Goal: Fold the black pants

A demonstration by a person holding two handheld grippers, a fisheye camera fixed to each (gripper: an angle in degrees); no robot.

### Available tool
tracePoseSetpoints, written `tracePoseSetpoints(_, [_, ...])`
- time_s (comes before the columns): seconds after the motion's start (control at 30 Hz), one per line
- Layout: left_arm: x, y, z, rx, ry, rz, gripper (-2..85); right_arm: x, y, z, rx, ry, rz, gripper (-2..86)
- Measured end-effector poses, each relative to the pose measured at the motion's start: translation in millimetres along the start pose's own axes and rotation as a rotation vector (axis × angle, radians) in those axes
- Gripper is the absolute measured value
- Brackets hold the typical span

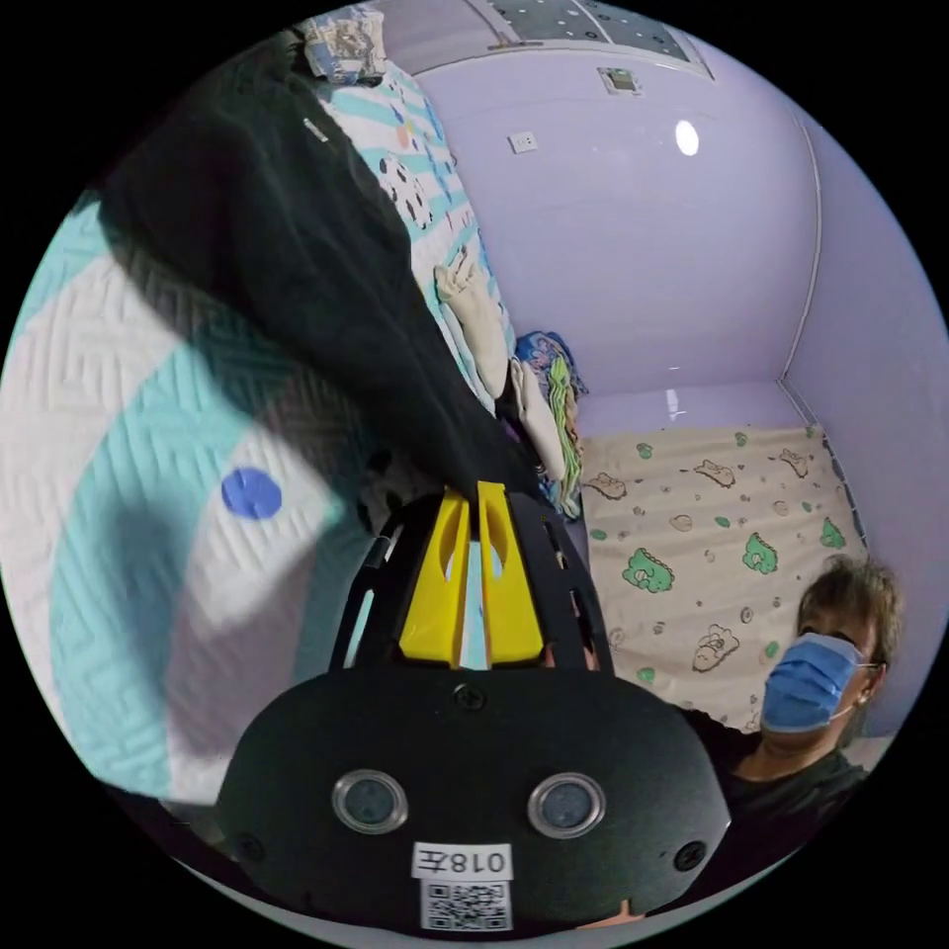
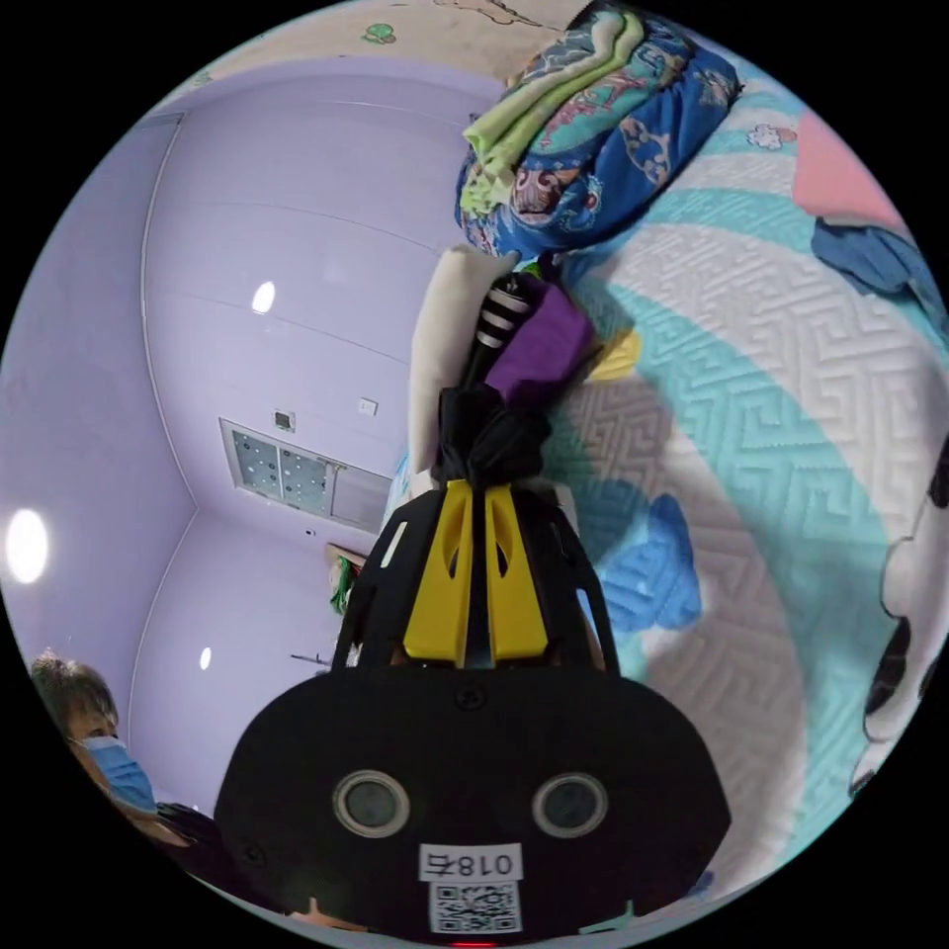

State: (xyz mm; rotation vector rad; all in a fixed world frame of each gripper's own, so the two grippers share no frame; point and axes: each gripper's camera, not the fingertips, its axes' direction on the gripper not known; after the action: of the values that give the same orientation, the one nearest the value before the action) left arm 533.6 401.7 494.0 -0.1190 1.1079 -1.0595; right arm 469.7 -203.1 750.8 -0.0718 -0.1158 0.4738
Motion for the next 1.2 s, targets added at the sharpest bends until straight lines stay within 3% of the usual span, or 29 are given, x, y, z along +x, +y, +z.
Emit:
tracePoseSetpoints(0.17, [-18,62,-4,-0.116,0.012,-0.056,-0.5,-13,51,-64,0.049,0.066,-0.067,0.5])
tracePoseSetpoints(0.27, [-58,89,12,-0.173,-0.020,-0.135,1.0,14,86,-79,-0.002,0.225,0.027,0.7])
tracePoseSetpoints(0.3, [-65,93,13,-0.172,-0.013,-0.145,2.3,28,100,-84,0.018,0.193,0.095,0.8])
tracePoseSetpoints(0.4, [-83,111,-5,-0.090,0.059,-0.126,7.9,36,125,-92,0.095,0.087,0.149,1.4])
tracePoseSetpoints(0.5, [-86,124,-54,0.061,0.021,-0.039,8.9,24,138,-88,0.091,0.132,0.117,2.8])
tracePoseSetpoints(0.57, [-91,124,-95,0.138,-0.113,0.005,9.5,25,142,-80,-0.003,0.255,0.149,5.4])
tracePoseSetpoints(0.67, [-106,110,-141,0.242,-0.310,0.033,11.0,15,161,-90,0.001,0.224,0.163,7.5])
tracePoseSetpoints(0.77, [-137,87,-177,0.355,-0.432,0.022,13.4,-41,192,-95,0.051,0.337,-0.020,7.7])
tracePoseSetpoints(0.83, [-167,69,-187,0.383,-0.429,-0.031,14.8,-89,208,-73,0.018,0.345,-0.204,7.2])
tracePoseSetpoints(0.9, [-197,54,-187,0.382,-0.366,-0.071,14.9,-155,226,-1,-0.162,0.218,-0.447,6.7])
tracePoseSetpoints(1.03, [-233,38,-173,0.398,-0.284,-0.095,12.7,-241,267,153,-0.506,0.060,-0.693,7.8])
tracePoseSetpoints(1.13, [-248,43,-166,0.399,-0.254,-0.082,7.9,-294,310,265,-0.635,0.070,-0.869,7.7])
tracePoseSetpoints(1.2, [-252,52,-167,0.414,-0.229,-0.060,6.7,-319,343,336,-0.714,0.183,-1.006,7.5])
